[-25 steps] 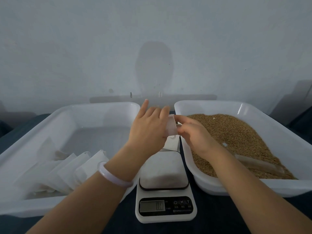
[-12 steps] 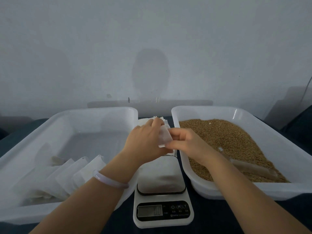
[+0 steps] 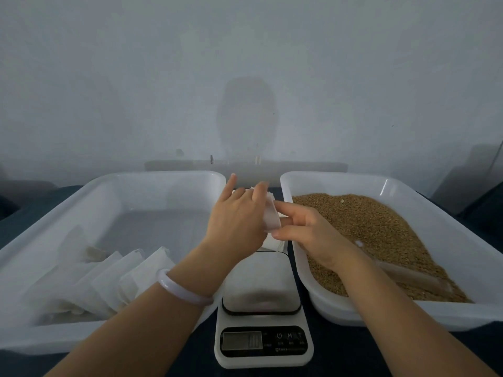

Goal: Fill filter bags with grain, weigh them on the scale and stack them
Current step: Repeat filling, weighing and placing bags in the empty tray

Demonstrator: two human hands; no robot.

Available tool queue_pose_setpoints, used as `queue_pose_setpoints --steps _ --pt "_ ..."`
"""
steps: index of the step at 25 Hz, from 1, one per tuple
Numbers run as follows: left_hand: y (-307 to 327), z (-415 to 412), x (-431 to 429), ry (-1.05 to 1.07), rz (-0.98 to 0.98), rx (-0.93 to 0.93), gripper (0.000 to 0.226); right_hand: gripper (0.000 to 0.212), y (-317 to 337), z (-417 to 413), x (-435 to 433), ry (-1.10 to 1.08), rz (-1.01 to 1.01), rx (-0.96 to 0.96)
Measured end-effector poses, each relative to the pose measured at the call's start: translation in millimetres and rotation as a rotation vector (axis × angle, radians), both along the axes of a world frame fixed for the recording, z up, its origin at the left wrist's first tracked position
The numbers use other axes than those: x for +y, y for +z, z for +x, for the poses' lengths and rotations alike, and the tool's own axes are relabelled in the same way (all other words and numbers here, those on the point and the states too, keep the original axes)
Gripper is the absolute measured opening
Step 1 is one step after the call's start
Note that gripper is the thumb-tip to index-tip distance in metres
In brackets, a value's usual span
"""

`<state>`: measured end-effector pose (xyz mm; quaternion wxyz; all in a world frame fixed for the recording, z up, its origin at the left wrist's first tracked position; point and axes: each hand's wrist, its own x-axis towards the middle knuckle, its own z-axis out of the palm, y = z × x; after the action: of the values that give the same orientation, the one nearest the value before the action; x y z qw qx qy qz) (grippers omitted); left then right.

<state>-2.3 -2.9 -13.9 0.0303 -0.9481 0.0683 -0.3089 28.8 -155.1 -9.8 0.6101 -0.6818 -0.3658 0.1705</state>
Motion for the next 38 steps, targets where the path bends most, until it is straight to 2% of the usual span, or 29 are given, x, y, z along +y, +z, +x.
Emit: queue_pose_setpoints --steps 2,6,8,10,12,13,15,17,19,23,25,28,30,34,38 --pt "-2.4 0.2 2.4 0.004 -0.074 0.006 0.052 0.053 0.1 0.9 0.4 0.017 0.033 0.026" --pt "-5.3 -4.0 3.2 -0.023 -0.169 0.032 0.065 0.055 0.4 -0.4 -2.1 0.045 0.043 0.031" --pt "-6.3 -5.5 2.4 -0.043 -0.194 0.037 0.061 0.05 2.5 -5.3 -3.0 0.028 0.057 0.023" --pt "-8.6 -6.4 4.3 -0.047 -0.309 0.08 0.049 0.043 2.8 -9.8 -7.5 -0.094 0.094 -0.005" --pt "-13.3 -8.8 6.6 -0.047 -0.398 0.16 0.048 0.035 4.5 -6.5 -24.4 -0.302 0.04 -0.117" --pt "-15.6 -8.7 7.2 -0.065 -0.407 0.198 0.05 0.031 7.8 -1.3 -40.0 -0.412 -0.083 -0.196" --pt "-16.8 -7.0 8.0 -0.111 -0.425 0.268 0.056 0.033 12.7 16.2 -82.6 -0.554 -0.528 -0.286" --pt "-16.6 -2.3 7.8 -0.13 -0.486 0.328 0.059 0.044 6.2 31.3 -124.5 -0.552 -1.025 -0.243" --pt "-18.0 1.5 7.4 -0.116 -0.521 0.356 0.059 0.042 -6.5 36.1 -149.0 -0.457 -1.267 -0.171" --pt "-20.7 3.0 7.5 -0.096 -0.558 0.331 0.057 0.013 -17.4 37.3 -150.9 -0.354 -1.309 -0.152" --pt "-20.2 3.3 7.2 -0.076 -0.567 0.32 0.055 0.011 -15.8 41.1 -145.3 -0.374 -1.267 -0.194" --pt "-19.4 4.2 6.2 -0.07 -0.582 0.323 0.054 0.013 -8.5 51.2 -140.1 -0.523 -1.125 -0.244" --pt "-19.2 3.7 7.2 -0.093 -0.591 0.331 0.052 0.017 -6.1 59.3 -133.4 -0.549 -1.14 -0.284" --pt "-20.7 2.4 8.0 -0.103 -0.535 0.325 0.052 0.012 -16.7 67.6 -117.7 -0.42 -1.216 -0.363" --pt "-20.6 3.9 8.9 -0.123 -0.565 0.322 0.052 0.005 -16.5 63.2 -133.2 -0.303 -1.264 -0.387"
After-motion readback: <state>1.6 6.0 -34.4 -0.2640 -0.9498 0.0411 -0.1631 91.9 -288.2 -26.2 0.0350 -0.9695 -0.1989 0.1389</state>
